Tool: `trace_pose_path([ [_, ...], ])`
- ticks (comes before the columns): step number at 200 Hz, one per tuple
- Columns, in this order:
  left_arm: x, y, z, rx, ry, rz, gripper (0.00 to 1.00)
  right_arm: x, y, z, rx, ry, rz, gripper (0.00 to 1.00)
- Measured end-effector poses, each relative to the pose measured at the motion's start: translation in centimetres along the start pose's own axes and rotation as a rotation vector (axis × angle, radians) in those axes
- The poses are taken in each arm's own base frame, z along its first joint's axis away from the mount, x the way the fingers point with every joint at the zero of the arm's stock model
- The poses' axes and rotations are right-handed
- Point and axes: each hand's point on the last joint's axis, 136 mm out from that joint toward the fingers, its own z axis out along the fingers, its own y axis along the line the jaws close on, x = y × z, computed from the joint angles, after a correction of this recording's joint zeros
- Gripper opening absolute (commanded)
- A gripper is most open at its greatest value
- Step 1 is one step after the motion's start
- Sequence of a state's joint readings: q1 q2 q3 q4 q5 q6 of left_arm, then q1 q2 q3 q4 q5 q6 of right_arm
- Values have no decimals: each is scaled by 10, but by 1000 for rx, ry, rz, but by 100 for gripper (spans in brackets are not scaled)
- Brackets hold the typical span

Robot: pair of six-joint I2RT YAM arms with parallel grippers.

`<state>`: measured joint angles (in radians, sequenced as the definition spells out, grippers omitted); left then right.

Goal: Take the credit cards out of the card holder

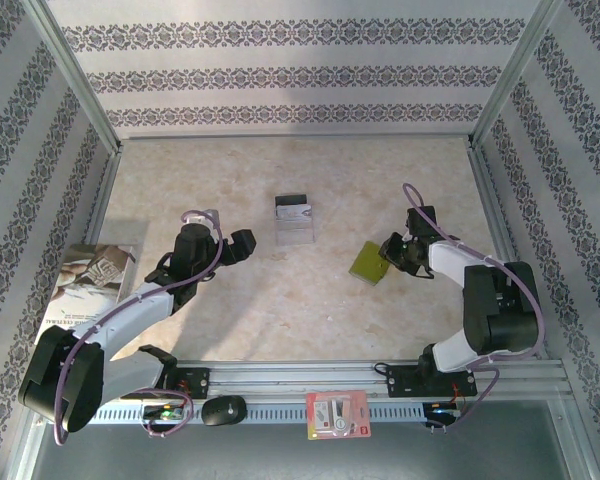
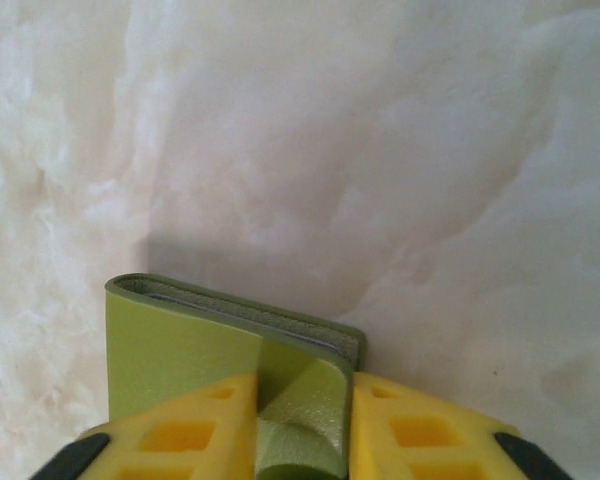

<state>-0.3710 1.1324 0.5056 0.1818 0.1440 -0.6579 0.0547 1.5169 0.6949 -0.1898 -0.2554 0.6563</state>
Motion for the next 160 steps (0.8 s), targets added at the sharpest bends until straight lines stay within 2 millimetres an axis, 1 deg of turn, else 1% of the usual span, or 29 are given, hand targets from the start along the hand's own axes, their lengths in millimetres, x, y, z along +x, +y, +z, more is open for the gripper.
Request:
trace_pose_path([
  [10, 1, -1, 0, 8, 6, 0, 91, -1, 1, 0, -2, -1, -3, 8],
  [26, 4, -4, 0, 24, 22, -1, 90, -2, 3, -1, -6, -6, -12, 0],
  [52, 11, -9, 2, 57, 60, -1, 90, -2, 4, -3, -10, -11, -20, 0],
  [71, 15, -15, 2, 89, 85, 1, 90, -1, 8, -8, -4, -32, -62, 0],
  [111, 22, -31, 2, 184, 132, 4, 89, 8, 41, -31, -53, -94, -203, 0],
  [137, 26, -44, 4, 264, 161, 9, 89, 21, 57, -41, -71, -87, -277, 0],
  [160, 27, -62, 6, 369, 174, 6, 88, 33, 78, -57, -121, -82, -352, 0],
])
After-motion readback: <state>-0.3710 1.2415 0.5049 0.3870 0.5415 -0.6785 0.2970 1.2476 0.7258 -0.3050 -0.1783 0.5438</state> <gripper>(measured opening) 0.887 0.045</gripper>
